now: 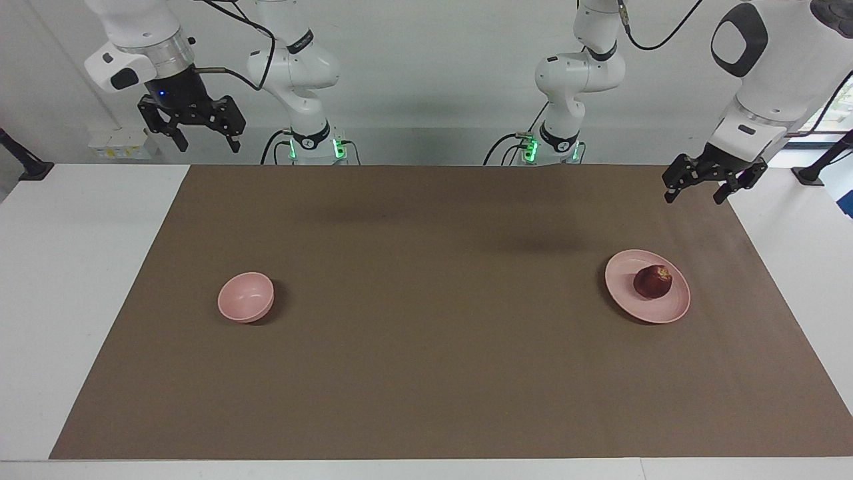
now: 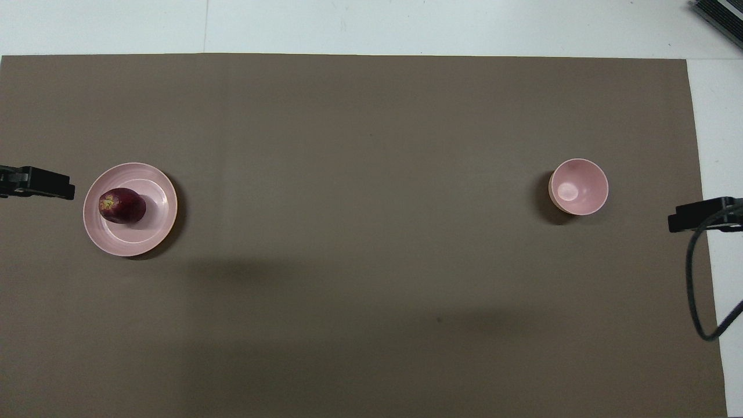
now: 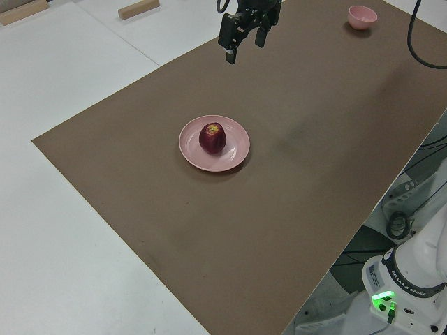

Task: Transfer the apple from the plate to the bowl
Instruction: 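Lower the left gripper onto the red apple on the pink plate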

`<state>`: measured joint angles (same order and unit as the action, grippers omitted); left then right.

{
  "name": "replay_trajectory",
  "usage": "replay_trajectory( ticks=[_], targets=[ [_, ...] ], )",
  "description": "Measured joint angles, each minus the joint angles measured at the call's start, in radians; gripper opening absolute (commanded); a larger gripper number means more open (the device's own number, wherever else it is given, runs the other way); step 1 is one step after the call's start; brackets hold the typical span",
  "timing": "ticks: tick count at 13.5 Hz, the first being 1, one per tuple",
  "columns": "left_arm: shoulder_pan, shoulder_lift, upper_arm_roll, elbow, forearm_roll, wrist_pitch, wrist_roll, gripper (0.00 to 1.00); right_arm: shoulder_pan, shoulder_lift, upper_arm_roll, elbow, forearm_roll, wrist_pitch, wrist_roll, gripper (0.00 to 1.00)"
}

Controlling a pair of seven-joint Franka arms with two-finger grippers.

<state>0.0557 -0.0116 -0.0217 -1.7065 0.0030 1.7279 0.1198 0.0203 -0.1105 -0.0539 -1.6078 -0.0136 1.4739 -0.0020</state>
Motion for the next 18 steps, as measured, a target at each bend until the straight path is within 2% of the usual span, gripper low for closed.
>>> replay_trajectory(
  ticks=[9,13,18],
  targets=[
    [0.046,0.049,0.002,-0.170,0.000,0.265,0.000,1.00,0.005,0.003,0.004,-0.022,0.001,0.006,0.000,1.00],
    [0.046,0.057,0.002,-0.219,0.000,0.291,0.000,1.00,0.005,0.004,0.004,-0.027,0.001,0.029,0.000,1.00],
    [0.046,0.167,0.002,-0.306,0.000,0.466,0.000,1.00,0.009,0.004,0.004,-0.030,0.002,0.029,0.000,1.00]
  ],
)
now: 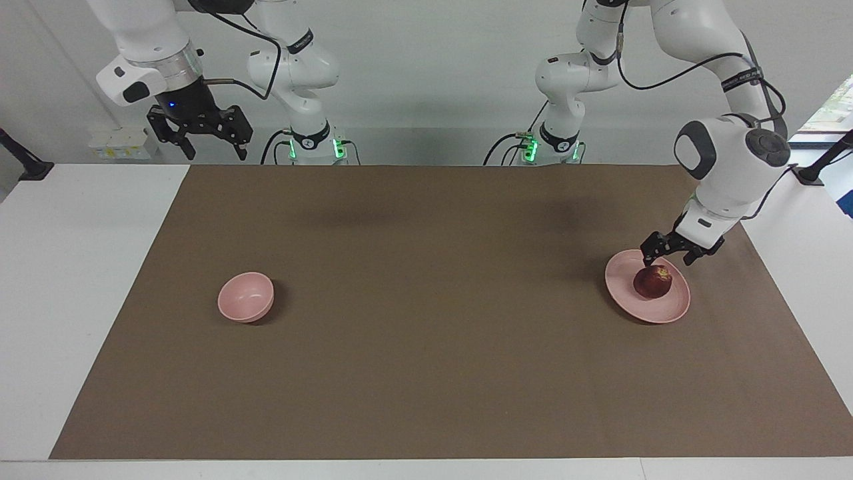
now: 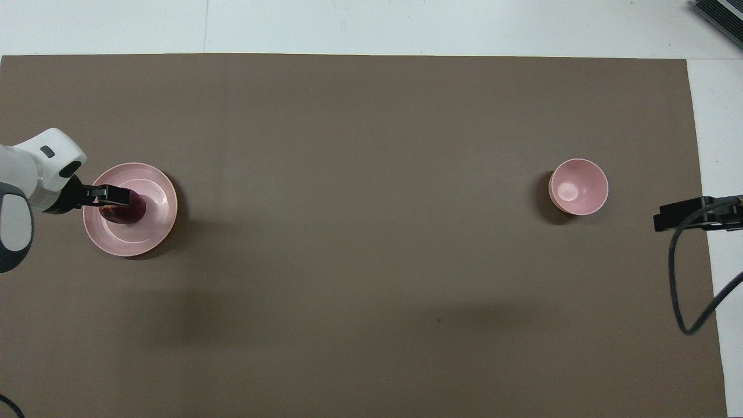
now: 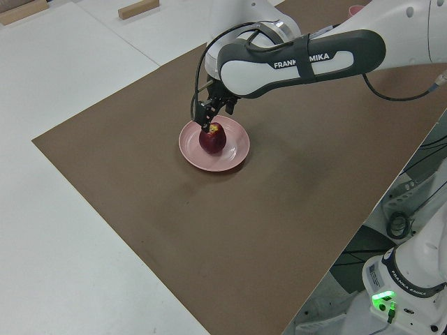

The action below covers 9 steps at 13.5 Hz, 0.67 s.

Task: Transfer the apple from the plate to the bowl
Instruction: 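Lower the left gripper onto the red apple on the pink plate, then grasp the apple with the left gripper and lift it off the plate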

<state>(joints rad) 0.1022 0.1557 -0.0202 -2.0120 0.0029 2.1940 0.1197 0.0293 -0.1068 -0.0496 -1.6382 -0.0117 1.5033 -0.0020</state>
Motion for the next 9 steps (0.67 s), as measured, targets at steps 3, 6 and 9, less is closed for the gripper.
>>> replay_trajectory(
  ticks=[3,6,9],
  targets=[
    [0.000,0.046,0.000,-0.029,0.000,0.103,0.000,1.00,0.002,0.000,0.000,-0.001,0.000,0.000,0.000,1.00],
    [0.000,0.074,0.000,-0.041,0.000,0.132,0.000,1.00,0.002,0.000,0.000,-0.001,0.000,0.000,0.000,1.00],
    [0.001,0.082,0.000,-0.050,0.000,0.127,-0.007,0.14,0.002,0.000,0.000,-0.003,0.000,0.000,0.000,1.00]
  ],
)
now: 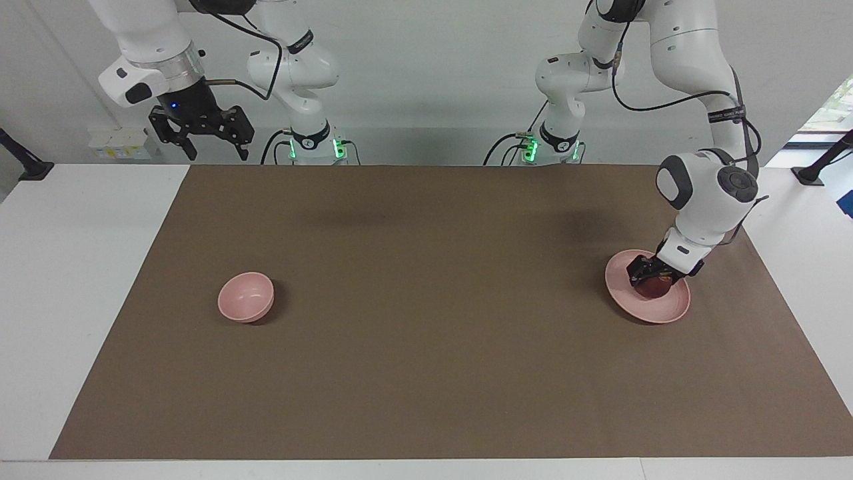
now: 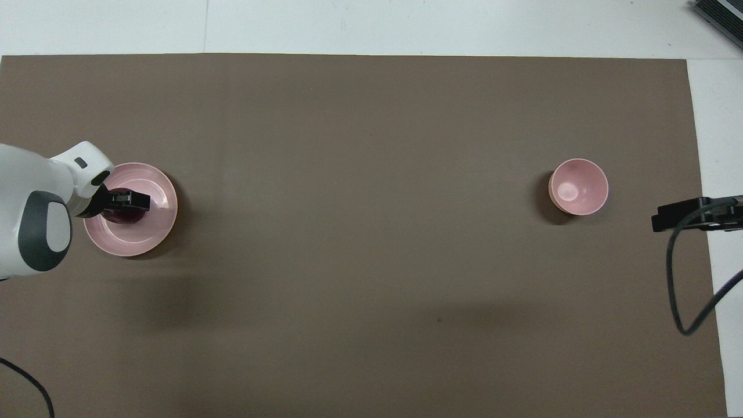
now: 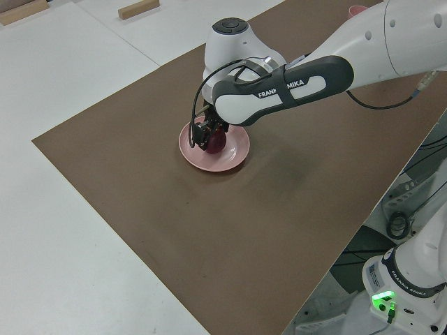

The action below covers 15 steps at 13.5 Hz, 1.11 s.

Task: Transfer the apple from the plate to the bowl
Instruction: 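Grasp the apple with the left gripper and lift it off the plate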

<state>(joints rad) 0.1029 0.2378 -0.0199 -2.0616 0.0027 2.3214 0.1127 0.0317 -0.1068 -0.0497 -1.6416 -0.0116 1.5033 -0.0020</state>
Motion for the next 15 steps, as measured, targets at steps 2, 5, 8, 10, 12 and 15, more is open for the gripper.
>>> replay_trajectory(
  ticks=[2,5,8,10,12,15],
  targets=[
    [0.000,-0.002,0.000,0.007,0.000,-0.046,-0.055,0.00,0.000,0.000,0.000,-0.002,0.000,0.000,0.000,1.00],
    [-0.001,-0.003,-0.005,0.055,-0.001,-0.143,-0.096,0.00,0.000,0.000,0.000,-0.004,0.000,0.000,0.000,1.00],
    [-0.006,-0.003,-0.013,0.113,-0.001,-0.166,-0.104,0.00,0.000,0.000,0.000,-0.005,0.000,0.000,0.000,1.00],
    [-0.012,-0.004,-0.017,0.157,-0.001,-0.194,-0.104,0.00,0.000,0.000,0.000,-0.008,0.001,0.000,0.000,1.00],
    [-0.030,-0.004,-0.019,0.212,-0.001,-0.253,-0.105,0.00,0.001,0.001,0.000,-0.019,0.033,0.009,0.000,1.00],
    [-0.074,-0.003,-0.020,0.257,-0.004,-0.289,-0.140,0.00,0.001,0.002,0.001,-0.047,0.078,0.047,-0.034,1.00]
  ],
)
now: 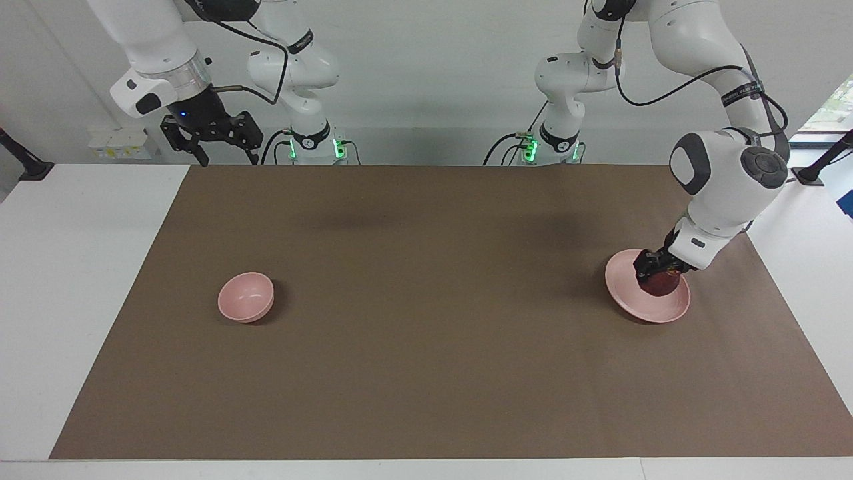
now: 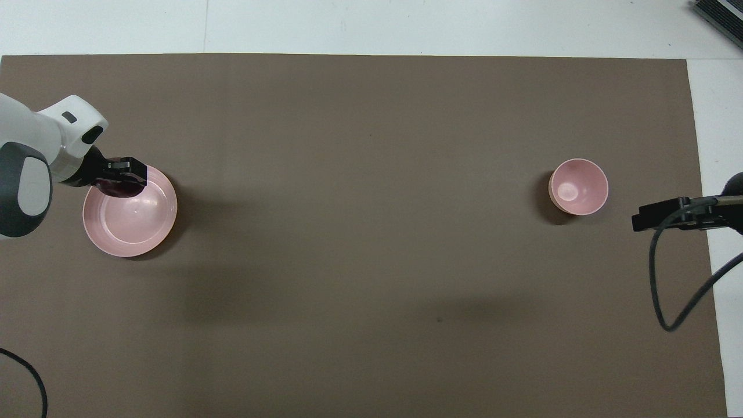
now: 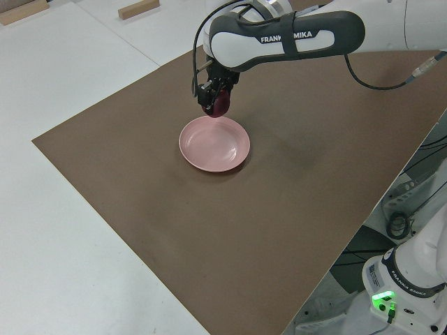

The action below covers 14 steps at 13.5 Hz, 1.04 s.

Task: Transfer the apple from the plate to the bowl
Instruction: 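Grasp the apple with the left gripper and lift it off the plate, then carry the apple toward the center while the right gripper reaches toward it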

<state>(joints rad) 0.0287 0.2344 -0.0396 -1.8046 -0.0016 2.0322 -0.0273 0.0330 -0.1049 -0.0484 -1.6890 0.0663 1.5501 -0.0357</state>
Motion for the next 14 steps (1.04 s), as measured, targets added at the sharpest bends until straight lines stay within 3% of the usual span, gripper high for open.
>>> replay_trajectory(
  ticks=[3,7,10,14],
  targets=[
    [-0.081,0.001,-0.005,0.007,-0.011,-0.010,-0.125,0.00,-0.002,0.001,-0.002,-0.032,0.107,0.029,-0.052,1.00],
    [-0.197,0.002,-0.010,0.019,-0.154,-0.010,-0.264,0.00,-0.001,0.002,-0.001,-0.108,0.264,0.101,-0.107,1.00],
    [-0.220,0.004,-0.010,0.020,-0.192,-0.029,-0.310,0.00,0.000,0.002,0.001,-0.183,0.382,0.161,-0.183,1.00],
    [-0.222,0.004,-0.010,0.023,-0.248,-0.163,-0.310,0.00,0.017,-0.001,0.002,-0.212,0.535,0.162,-0.208,1.00]
  ],
)
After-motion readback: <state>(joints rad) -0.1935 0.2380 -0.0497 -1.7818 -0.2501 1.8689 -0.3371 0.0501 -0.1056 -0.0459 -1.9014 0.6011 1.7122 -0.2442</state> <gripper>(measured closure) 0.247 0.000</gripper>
